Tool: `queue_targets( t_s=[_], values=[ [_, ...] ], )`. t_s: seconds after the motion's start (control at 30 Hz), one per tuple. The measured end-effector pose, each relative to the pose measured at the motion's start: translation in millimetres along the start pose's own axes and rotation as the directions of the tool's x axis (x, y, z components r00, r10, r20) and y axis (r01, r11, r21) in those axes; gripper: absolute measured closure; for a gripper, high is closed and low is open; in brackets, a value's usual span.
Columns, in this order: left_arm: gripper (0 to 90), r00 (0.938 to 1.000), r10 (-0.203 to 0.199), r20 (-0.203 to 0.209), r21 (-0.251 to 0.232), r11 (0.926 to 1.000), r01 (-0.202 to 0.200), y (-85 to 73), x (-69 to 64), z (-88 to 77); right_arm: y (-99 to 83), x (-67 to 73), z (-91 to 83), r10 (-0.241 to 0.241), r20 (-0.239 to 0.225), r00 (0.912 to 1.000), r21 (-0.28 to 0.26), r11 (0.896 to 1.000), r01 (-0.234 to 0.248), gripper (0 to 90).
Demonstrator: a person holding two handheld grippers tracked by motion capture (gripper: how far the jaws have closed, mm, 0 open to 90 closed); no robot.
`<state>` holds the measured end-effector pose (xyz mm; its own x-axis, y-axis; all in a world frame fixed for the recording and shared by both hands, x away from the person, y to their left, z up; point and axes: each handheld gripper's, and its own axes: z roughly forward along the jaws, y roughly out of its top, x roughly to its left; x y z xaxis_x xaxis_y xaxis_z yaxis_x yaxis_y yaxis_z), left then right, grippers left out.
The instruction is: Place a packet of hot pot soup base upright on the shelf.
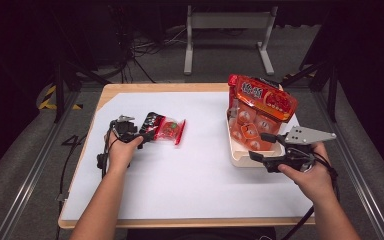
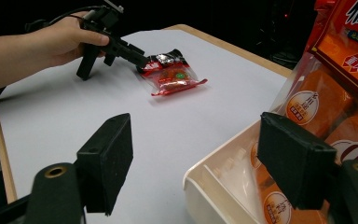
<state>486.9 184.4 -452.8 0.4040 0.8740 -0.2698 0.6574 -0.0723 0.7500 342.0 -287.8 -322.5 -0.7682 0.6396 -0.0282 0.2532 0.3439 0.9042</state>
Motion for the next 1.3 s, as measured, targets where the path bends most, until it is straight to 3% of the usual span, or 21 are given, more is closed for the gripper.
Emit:
queue_targets(
  t_s=[0.23, 0.43, 0.5, 0.57, 0.7, 0.9, 0.97, 1.07, 1.17, 1.3],
  values=[
    [22.9, 0.9995, -0.018, 0.027, 0.035, 0.9993, 0.017, -0.4, -1.3, 0.3, -0.1, 1.5, 3.1, 0.0, -0.007, 1.0, 0.005, 1.0, 0.0, 27.4],
    [34.2, 0.9958, -0.03, 0.086, 0.069, 0.9973, 0.024, -1.0, -2.4, 0.7, -0.2, 0.6, 3.4, 0.004, -0.01, 0.9999, 0.006, 1.0, -0.004, 26.8],
    [38.3, 0.9954, -0.037, 0.088, 0.07, 0.9971, 0.031, -0.8, -2.6, 1.4, -0.4, -0.3, 3.2, 0.006, -0.011, 0.9999, 0.005, 1.0, -0.006, 26.8],
    [41.4, 0.996, -0.033, 0.084, 0.063, 0.9976, 0.027, -0.4, -1.4, 2.4, -0.4, -0.5, 3.4, 0.006, -0.012, 0.9999, 0.005, 1.0, -0.006, 26.7],
    [48.0, 0.9929, -0.075, 0.093, 0.043, 0.9965, 0.071, -0.4, 2.3, 4.9, -0.3, -0.6, 4.3, 0.005, -0.013, 0.9999, 0.008, 1.0, -0.005, 26.6],
    [63.8, 0.9945, -0.068, 0.08, 0.024, 0.9975, 0.067, 0.0, 1.1, 6.5, -0.7, -1.1, 4.3, 0.006, -0.012, 0.9999, 0.009, 1.0, -0.006, 26.5],
    [74.1, 0.9965, -0.058, 0.06, 0.007, 0.9983, 0.058, 1.0, 0.4, 4.8, -0.8, -1.1, 4.4, 0.005, -0.012, 0.9999, 0.009, 1.0, -0.005, 26.6],
    [85.8, 0.9957, -0.048, 0.08, -0.021, 0.9986, 0.049, 2.4, -0.4, 1.6, -0.9, -0.3, 4.5, 0.003, -0.013, 0.9999, 0.01, 1.0, -0.003, 26.6],
    [89.4, 0.9965, -0.02, 0.081, -0.039, 0.999, 0.023, 4.5, -4.9, -2.0, -1.3, -0.8, 4.4, 0.004, -0.011, 0.9999, 0.01, 1.0, -0.004, 26.6],
    [89.7, 0.9947, -0.008, 0.102, -0.082, 0.9965, 0.016, 8.0, -10.5, -9.1, -2.1, -0.9, 5.0, 0.006, -0.01, 0.9999, 0.013, 1.0, -0.006, 26.7]
  ],
)
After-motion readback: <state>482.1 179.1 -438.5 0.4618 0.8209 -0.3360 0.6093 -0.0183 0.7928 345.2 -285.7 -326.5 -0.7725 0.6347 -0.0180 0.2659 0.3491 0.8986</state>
